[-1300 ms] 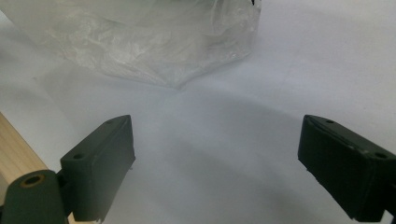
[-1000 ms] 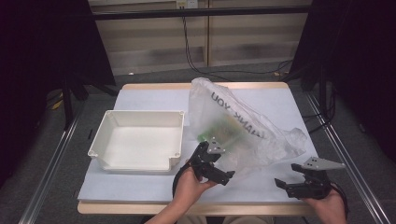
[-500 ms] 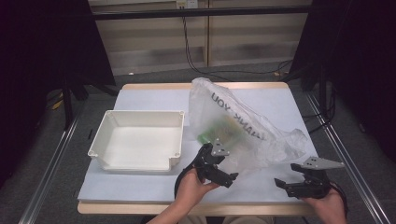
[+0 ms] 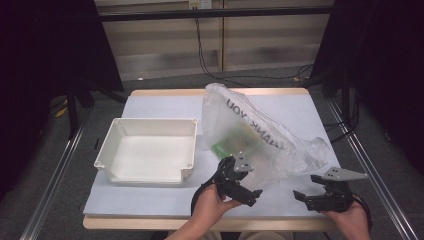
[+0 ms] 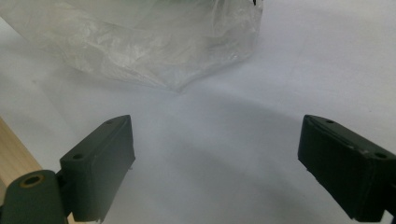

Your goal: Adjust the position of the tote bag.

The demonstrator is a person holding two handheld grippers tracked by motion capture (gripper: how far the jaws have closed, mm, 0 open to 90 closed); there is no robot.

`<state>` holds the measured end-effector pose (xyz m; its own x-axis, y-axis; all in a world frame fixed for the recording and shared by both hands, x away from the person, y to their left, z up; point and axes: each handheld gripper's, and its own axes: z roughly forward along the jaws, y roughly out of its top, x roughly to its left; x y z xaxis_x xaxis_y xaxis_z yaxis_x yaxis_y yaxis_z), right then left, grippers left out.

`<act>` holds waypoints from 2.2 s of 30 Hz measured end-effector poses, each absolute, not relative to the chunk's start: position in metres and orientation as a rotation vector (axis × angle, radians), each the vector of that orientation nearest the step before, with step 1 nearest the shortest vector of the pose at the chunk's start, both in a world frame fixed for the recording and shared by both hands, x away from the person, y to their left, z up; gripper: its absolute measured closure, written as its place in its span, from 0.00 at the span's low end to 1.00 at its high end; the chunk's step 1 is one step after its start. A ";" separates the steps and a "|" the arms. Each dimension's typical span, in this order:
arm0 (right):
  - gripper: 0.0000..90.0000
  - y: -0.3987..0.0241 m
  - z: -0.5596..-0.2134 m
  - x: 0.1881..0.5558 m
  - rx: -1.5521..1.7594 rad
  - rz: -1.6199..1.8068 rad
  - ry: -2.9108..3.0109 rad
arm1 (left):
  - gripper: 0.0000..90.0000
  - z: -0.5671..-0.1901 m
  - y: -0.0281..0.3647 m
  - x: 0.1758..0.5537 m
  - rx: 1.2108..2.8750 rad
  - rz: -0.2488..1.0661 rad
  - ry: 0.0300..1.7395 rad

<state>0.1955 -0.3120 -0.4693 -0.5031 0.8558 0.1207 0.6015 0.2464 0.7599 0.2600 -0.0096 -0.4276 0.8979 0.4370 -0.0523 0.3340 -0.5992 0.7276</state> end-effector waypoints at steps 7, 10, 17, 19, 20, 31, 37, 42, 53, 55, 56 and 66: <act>0.12 -0.313 -0.470 0.196 1.339 1.126 2.207 | 0.37 -0.430 -0.002 0.274 2.294 0.170 0.609; 0.12 -0.312 -0.470 0.196 1.345 1.125 2.212 | 0.49 -0.427 0.003 0.279 2.304 0.173 0.625; 0.12 -0.312 -0.470 0.197 1.340 1.120 2.216 | 0.82 -0.420 0.027 0.291 2.271 0.106 0.651; 0.12 -0.312 -0.471 0.197 1.330 1.121 2.219 | 0.88 -0.420 0.031 0.292 2.265 0.109 0.660; 0.12 -0.312 -0.471 0.197 1.330 1.119 2.222 | 0.93 -0.420 0.037 0.293 2.258 0.085 0.661; 0.12 -0.305 -0.472 0.203 1.308 1.114 2.248 | 0.98 -0.425 0.053 0.300 2.188 -0.066 0.684; 0.12 -0.307 -0.472 0.204 1.315 1.123 2.238 | 0.41 -0.426 0.045 0.297 2.278 0.042 0.738; 0.12 -0.306 -0.473 0.205 1.315 1.121 2.253 | 0.35 -0.427 0.043 0.295 2.277 0.052 0.730; 0.12 -0.305 -0.473 0.205 1.302 1.125 2.252 | 0.69 -0.425 0.037 0.292 2.237 0.063 0.657; 0.12 -0.305 -0.473 0.206 1.297 1.118 2.252 | 0.85 -0.425 0.038 0.296 2.227 0.047 0.655; 0.12 -0.305 -0.473 0.206 1.298 1.119 2.252 | 0.91 -0.425 0.040 0.297 2.217 0.037 0.659; 0.12 -0.305 -0.473 0.207 1.297 1.119 2.252 | 1.00 -0.416 0.060 0.304 2.215 0.059 0.698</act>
